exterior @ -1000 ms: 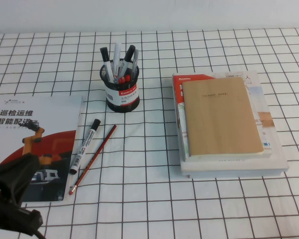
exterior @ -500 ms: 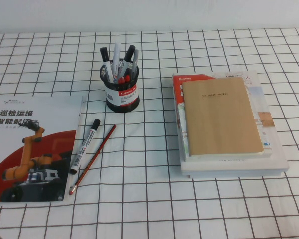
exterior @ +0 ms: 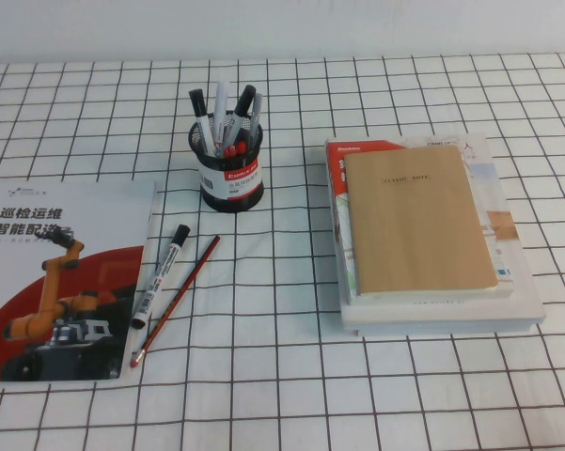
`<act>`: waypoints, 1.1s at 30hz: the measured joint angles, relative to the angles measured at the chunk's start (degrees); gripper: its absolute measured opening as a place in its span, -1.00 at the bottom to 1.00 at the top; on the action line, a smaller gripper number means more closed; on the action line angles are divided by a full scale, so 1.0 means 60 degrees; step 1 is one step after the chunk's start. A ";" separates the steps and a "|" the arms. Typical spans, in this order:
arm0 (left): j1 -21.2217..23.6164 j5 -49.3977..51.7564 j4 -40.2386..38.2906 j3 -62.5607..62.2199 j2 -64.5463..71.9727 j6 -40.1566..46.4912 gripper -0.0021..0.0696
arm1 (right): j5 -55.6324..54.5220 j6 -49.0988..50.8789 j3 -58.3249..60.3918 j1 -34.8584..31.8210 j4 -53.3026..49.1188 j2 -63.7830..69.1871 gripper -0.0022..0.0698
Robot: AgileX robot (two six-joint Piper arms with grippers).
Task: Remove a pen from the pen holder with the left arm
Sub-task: 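Take a marker out of the pen holder and lay it on the table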
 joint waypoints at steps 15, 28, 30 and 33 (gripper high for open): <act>0.0000 0.2483 0.0270 0.0000 0.0000 0.0138 -0.95 | 0.0000 0.0000 0.0000 0.0000 0.0000 0.0000 -0.98; 0.0000 0.2502 0.0355 0.0000 0.0000 0.0170 -0.95 | 0.0000 0.0000 0.0000 0.0000 0.0000 0.0000 -0.98; 0.0000 0.2516 0.0355 0.0000 0.0000 0.0170 -0.95 | 0.0000 0.0000 0.0000 0.0000 0.0000 0.0000 -0.98; 0.0000 0.2516 0.0355 0.0000 0.0000 0.0170 -0.95 | 0.0000 0.0000 0.0000 0.0000 0.0000 0.0000 -0.98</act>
